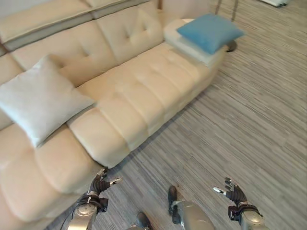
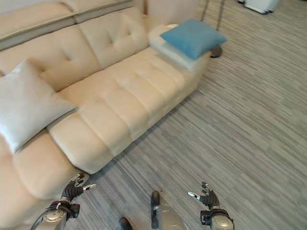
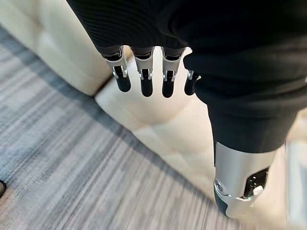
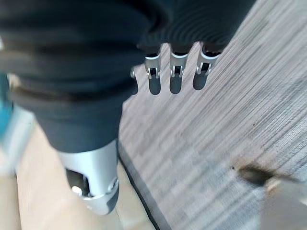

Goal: Pick up all the scattered cushions and arrange them neatly on the sofa.

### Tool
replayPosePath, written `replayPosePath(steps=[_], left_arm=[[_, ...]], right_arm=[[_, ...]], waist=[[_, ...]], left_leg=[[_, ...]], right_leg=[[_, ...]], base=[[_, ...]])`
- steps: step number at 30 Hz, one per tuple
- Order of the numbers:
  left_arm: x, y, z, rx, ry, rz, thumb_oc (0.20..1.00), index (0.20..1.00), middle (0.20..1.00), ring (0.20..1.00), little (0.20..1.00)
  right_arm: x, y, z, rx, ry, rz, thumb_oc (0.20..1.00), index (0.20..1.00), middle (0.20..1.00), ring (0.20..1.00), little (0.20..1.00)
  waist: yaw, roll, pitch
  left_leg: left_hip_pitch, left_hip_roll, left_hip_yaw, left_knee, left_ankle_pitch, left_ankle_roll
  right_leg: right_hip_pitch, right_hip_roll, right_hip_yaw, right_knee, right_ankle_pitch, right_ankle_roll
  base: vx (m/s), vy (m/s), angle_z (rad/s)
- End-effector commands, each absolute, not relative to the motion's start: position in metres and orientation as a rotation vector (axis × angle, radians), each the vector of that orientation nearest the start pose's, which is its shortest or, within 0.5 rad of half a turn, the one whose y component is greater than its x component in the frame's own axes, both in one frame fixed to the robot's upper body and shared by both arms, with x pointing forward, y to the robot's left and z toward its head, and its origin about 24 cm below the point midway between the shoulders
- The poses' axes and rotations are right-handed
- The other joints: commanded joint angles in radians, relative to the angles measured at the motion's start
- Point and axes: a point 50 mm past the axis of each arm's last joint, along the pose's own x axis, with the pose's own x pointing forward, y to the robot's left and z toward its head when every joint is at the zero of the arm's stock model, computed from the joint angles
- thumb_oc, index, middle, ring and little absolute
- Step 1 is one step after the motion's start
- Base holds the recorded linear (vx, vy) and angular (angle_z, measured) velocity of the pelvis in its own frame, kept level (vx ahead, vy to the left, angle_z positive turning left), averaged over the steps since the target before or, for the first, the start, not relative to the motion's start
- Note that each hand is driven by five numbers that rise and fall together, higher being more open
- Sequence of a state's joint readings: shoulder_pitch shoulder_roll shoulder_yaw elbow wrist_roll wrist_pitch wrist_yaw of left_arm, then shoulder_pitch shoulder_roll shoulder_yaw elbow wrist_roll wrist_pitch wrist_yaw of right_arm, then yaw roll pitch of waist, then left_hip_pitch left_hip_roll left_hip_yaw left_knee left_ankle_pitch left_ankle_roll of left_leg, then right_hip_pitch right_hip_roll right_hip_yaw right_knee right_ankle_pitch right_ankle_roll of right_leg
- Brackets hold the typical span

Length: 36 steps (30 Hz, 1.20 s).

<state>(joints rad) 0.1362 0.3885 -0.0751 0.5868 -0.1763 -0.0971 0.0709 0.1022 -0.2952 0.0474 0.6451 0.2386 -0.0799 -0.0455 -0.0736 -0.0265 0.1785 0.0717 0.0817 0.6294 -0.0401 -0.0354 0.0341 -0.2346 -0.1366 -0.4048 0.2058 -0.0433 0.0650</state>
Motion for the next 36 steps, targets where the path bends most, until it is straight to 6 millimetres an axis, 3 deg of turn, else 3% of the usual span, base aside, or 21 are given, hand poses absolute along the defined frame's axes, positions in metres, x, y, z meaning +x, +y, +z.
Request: replayPosePath(steps=[1, 4, 6, 8, 9, 11, 12, 13, 14, 15, 18, 19, 22, 23, 25, 26, 27, 29, 32, 34, 36], left_arm=[[0.165, 0.264, -0.078, 0.249, 0.588, 0.162, 1.0, 1.0, 1.0, 1.0, 1.0], [0.169, 0.251, -0.081, 0.231, 0.587, 0.112, 1.0, 1.0, 1.0, 1.0, 1.0], [0.173, 0.239, -0.083, 0.203, 0.581, 0.085, 1.0, 1.0, 1.0, 1.0, 1.0], [0.173, 0.235, -0.083, 0.194, 0.58, 0.076, 1.0, 1.0, 1.0, 1.0, 1.0], [0.171, 0.233, -0.084, 0.195, 0.583, 0.065, 1.0, 1.0, 1.0, 1.0, 1.0], [0.169, 0.232, -0.085, 0.199, 0.59, 0.059, 1.0, 1.0, 1.0, 1.0, 1.0], [0.168, 0.233, -0.085, 0.206, 0.594, 0.055, 1.0, 1.0, 1.0, 1.0, 1.0], [0.166, 0.234, -0.085, 0.211, 0.595, 0.058, 1.0, 1.0, 1.0, 1.0, 1.0], [0.166, 0.234, -0.085, 0.211, 0.595, 0.058, 1.0, 1.0, 1.0, 1.0, 1.0], [0.165, 0.235, -0.085, 0.208, 0.598, 0.066, 1.0, 1.0, 1.0, 1.0, 1.0], [0.164, 0.238, -0.085, 0.209, 0.6, 0.08, 1.0, 1.0, 1.0, 1.0, 1.0], [0.16, 0.243, -0.086, 0.209, 0.612, 0.102, 1.0, 1.0, 1.0, 1.0, 1.0], [0.153, 0.247, -0.088, 0.203, 0.633, 0.118, 1.0, 1.0, 1.0, 1.0, 1.0], [0.151, 0.248, -0.089, 0.207, 0.646, 0.117, 1.0, 1.0, 1.0, 1.0, 1.0], [0.152, 0.252, -0.09, 0.226, 0.655, 0.119, 1.0, 1.0, 1.0, 1.0, 1.0], [0.154, 0.255, -0.087, 0.233, 0.64, 0.124, 1.0, 1.0, 1.0, 1.0, 1.0], [0.162, 0.258, -0.08, 0.244, 0.609, 0.127, 1.0, 1.0, 1.0, 1.0, 1.0], [0.163, 0.258, -0.079, 0.246, 0.603, 0.136, 1.0, 1.0, 1.0, 1.0, 1.0], [0.166, 0.259, -0.078, 0.229, 0.585, 0.165, 1.0, 1.0, 1.0, 1.0, 1.0], [0.166, 0.26, -0.076, 0.22, 0.577, 0.18, 1.0, 1.0, 1.0, 1.0, 1.0], [0.164, 0.26, -0.077, 0.226, 0.585, 0.178, 1.0, 1.0, 1.0, 1.0, 1.0]], right_arm=[[0.174, -0.254, -0.085, -0.117, 0.601, -0.221, 1.0, 1.0, 1.0, 1.0, 1.0], [0.17, -0.26, -0.083, -0.131, 0.598, -0.239, 1.0, 1.0, 1.0, 1.0, 1.0], [0.169, -0.269, -0.079, -0.165, 0.592, -0.254, 1.0, 1.0, 1.0, 1.0, 1.0], [0.168, -0.27, -0.078, -0.17, 0.594, -0.254, 1.0, 1.0, 1.0, 1.0, 1.0], [0.169, -0.268, -0.076, -0.178, 0.584, -0.242, 1.0, 1.0, 1.0, 1.0, 1.0], [0.168, -0.269, -0.077, -0.178, 0.587, -0.247, 1.0, 1.0, 1.0, 1.0, 1.0], [0.168, -0.269, -0.077, -0.179, 0.587, -0.248, 1.0, 1.0, 1.0, 1.0, 1.0], [0.169, -0.268, -0.077, -0.187, 0.586, -0.245, 1.0, 1.0, 1.0, 1.0, 1.0], [0.169, -0.268, -0.077, -0.187, 0.586, -0.245, 1.0, 1.0, 1.0, 1.0, 1.0], [0.172, -0.267, -0.077, -0.197, 0.58, -0.242, 1.0, 1.0, 1.0, 1.0, 1.0], [0.174, -0.266, -0.077, -0.202, 0.579, -0.235, 1.0, 1.0, 1.0, 1.0, 1.0], [0.176, -0.265, -0.076, -0.211, 0.576, -0.225, 1.0, 1.0, 1.0, 1.0, 1.0], [0.176, -0.262, -0.075, -0.204, 0.573, -0.202, 1.0, 1.0, 1.0, 1.0, 1.0], [0.175, -0.26, -0.076, -0.202, 0.576, -0.196, 1.0, 1.0, 1.0, 1.0, 1.0], [0.175, -0.257, -0.077, -0.191, 0.573, -0.191, 1.0, 1.0, 1.0, 1.0, 1.0], [0.179, -0.253, -0.075, -0.188, 0.558, -0.172, 1.0, 1.0, 1.0, 1.0, 1.0], [0.188, -0.245, -0.07, -0.181, 0.52, -0.148, 1.0, 1.0, 1.0, 1.0, 1.0], [0.19, -0.241, -0.07, -0.175, 0.515, -0.139, 1.0, 1.0, 1.0, 1.0, 1.0], [0.199, -0.235, -0.065, -0.178, 0.484, -0.117, 1.0, 1.0, 1.0, 1.0, 1.0], [0.203, -0.236, -0.061, -0.184, 0.468, -0.11, 1.0, 1.0, 1.0, 1.0, 1.0], [0.207, -0.236, -0.057, -0.195, 0.448, -0.104, 1.0, 1.0, 1.0, 1.0, 1.0]], waist=[[-0.008, -0.007, -0.046], [-0.03, -0.01, -0.035], [-0.025, -0.022, -0.007], [-0.017, -0.026, 0.0], [0.007, -0.046, 0.006], [0.017, -0.049, 0.006], [0.029, -0.047, 0.008], [0.056, -0.036, 0.011], [0.056, -0.037, 0.012], [0.08, -0.029, 0.011], [0.093, -0.023, 0.001], [0.115, -0.026, -0.007], [0.134, -0.027, -0.027], [0.136, -0.04, -0.035], [0.135, -0.061, -0.038], [0.133, -0.072, -0.026], [0.121, -0.061, -0.008], [0.118, -0.051, -0.004], [0.098, -0.026, 0.016], [0.089, -0.015, 0.026], [0.079, -0.015, 0.031]], left_leg=[[-0.029, 0.012, -0.194, 0.072, -0.065, -0.074], [-0.058, 0.064, -0.194, 0.273, -0.086, -0.087], [-0.142, 0.101, -0.271, 0.477, -0.039, -0.092], [-0.192, 0.077, -0.312, 0.504, -0.051, -0.083], [-0.288, 0.007, -0.364, 0.46, -0.056, -0.052], [-0.314, -0.006, -0.38, 0.413, -0.046, -0.05], [-0.347, -0.014, -0.397, 0.378, -0.014, -0.055], [-0.39, -0.046, -0.454, 0.251, 0.07, -0.074], [-0.386, -0.048, -0.453, 0.247, 0.073, -0.074], [-0.424, -0.067, -0.497, 0.123, 0.112, -0.088], [-0.446, -0.067, -0.493, 0.068, 0.144, -0.09], [-0.471, -0.068, -0.498, 0.076, 0.161, -0.089], [-0.46, -0.065, -0.513, 0.109, 0.187, -0.076], [-0.463, -0.077, -0.506, 0.134, 0.184, -0.064], [-0.448, -0.082, -0.484, 0.17, 0.154, -0.05], [-0.432, -0.087, -0.466, 0.182, 0.122, -0.035], [-0.384, -0.074, -0.446, 0.195, 0.07, -0.012], [-0.352, -0.066, -0.441, 0.193, 0.046, -0.002], [-0.234, -0.078, -0.446, 0.171, -0.013, 0.011], [-0.165, -0.078, -0.439, 0.157, -0.049, 0.007], [-0.092, -0.084, -0.43, 0.136, -0.088, -0.008]], right_leg=[[0.087, 0.014, 0.109, -0.08, 0.014, 0.057], [0.118, 0.04, 0.167, -0.1, -0.007, 0.028], [0.174, 0.066, 0.203, -0.117, -0.028, -0.009], [0.191, 0.072, 0.22, -0.121, -0.035, -0.016], [0.214, 0.071, 0.254, -0.14, -0.026, -0.014], [0.231, 0.076, 0.266, -0.146, -0.034, -0.009], [0.245, 0.085, 0.279, -0.147, -0.042, -0.011], [0.278, 0.115, 0.306, -0.157, -0.057, -0.007], [0.28, 0.114, 0.306, -0.157, -0.057, -0.007], [0.322, 0.133, 0.338, -0.163, -0.082, -0.005], [0.35, 0.146, 0.369, -0.163, -0.102, -0.002], [0.397, 0.146, 0.416, -0.152, -0.127, 0.0], [0.424, 0.14, 0.445, -0.128, -0.134, 0.014], [0.43, 0.114, 0.44, -0.101, -0.127, 0.028], [0.381, 0.085, 0.437, 0.028, -0.031, 0.069], [0.344, 0.059, 0.429, 0.132, 0.067, 0.109], [0.242, 0.03, 0.39, 0.313, 0.166, 0.125], [0.199, 0.022, 0.379, 0.356, 0.175, 0.115], [0.073, 0.013, 0.313, 0.342, 0.095, 0.073], [0.031, -0.017, 0.221, 0.255, 0.04, 0.065], [-0.014, -0.029, 0.143, 0.092, 0.039, 0.07]], base=[[0.16, -0.164, -0.61], [0.19, -0.249, -0.73], [0.22, -0.239, -0.41], [0.19, -0.127, -0.6], [0.19, -0.09, -0.68], [0.23, -0.054, -0.66], [0.47, -0.04, -0.75], [0.35, -0.017, -0.47], [0.55, 0.01, -0.49], [0.3, 0.016, -0.4], [0.53, 0.081, -0.68], [0.38, 0.103, -0.37], [0.59, 0.188, -0.75], [0.37, 0.136, -0.65], [0.47, 0.17, -0.56], [0.47, 0.207, -0.37], [0.34, 0.167, -0.26], [0.33, 0.147, -0.29], [0.44, 0.143, -0.13], [0.46, 0.056, -0.06], [0.5, -0.033, 0.01]])
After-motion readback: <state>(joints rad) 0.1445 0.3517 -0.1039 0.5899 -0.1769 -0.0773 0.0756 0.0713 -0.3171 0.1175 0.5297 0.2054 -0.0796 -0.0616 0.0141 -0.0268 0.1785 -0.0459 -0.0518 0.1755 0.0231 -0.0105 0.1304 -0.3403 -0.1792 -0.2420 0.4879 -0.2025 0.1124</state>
